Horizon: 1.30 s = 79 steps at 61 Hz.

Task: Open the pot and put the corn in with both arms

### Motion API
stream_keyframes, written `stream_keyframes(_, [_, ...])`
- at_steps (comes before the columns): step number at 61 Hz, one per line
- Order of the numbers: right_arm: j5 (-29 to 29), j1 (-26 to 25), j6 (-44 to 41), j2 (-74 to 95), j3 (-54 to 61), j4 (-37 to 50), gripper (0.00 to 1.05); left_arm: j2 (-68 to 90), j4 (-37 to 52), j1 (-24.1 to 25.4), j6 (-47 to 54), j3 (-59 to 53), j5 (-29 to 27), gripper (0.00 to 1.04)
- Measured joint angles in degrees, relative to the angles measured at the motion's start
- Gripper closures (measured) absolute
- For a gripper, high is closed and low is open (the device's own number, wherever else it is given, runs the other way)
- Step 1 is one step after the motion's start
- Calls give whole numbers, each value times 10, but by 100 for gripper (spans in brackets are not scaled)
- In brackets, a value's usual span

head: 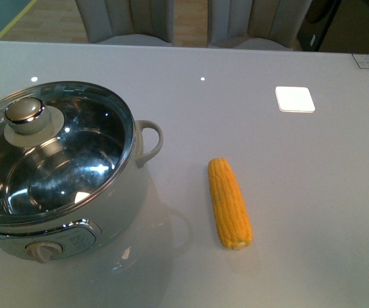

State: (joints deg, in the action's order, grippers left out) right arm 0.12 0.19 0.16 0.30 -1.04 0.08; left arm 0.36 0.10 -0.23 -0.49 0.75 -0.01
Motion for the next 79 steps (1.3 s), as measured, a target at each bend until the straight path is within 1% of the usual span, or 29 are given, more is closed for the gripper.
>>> stream_keyframes(49, [0,0,0,0,0,0,9,0,-1,0,0,0,-2,7])
stream_keyframes(51, [0,0,0,0,0,0,9,9,-28,-5,-15,8,-21,7])
stream_keyframes(53, [0,0,0,0,0,0,9,34,-81,-18,-44,26,-49,7])
stream_keyframes(55, [0,0,0,0,0,0,9,54,-106,-24,-66,34,-54,7])
stream_keyframes(59, [0,0,0,0,0,0,9,81,-113,-31,-95,35,-51,7])
stream_keyframes(69, [0,0,0,0,0,0,9,175,-42,-38,-110,56,-38,7])
stream_keyframes(74, [0,0,0,0,0,0,9,264,40,-40,-110,74,-19,7])
stream_keyframes(79, [0,0,0,0,0,0,9,375,154,-41,-109,93,-3,7])
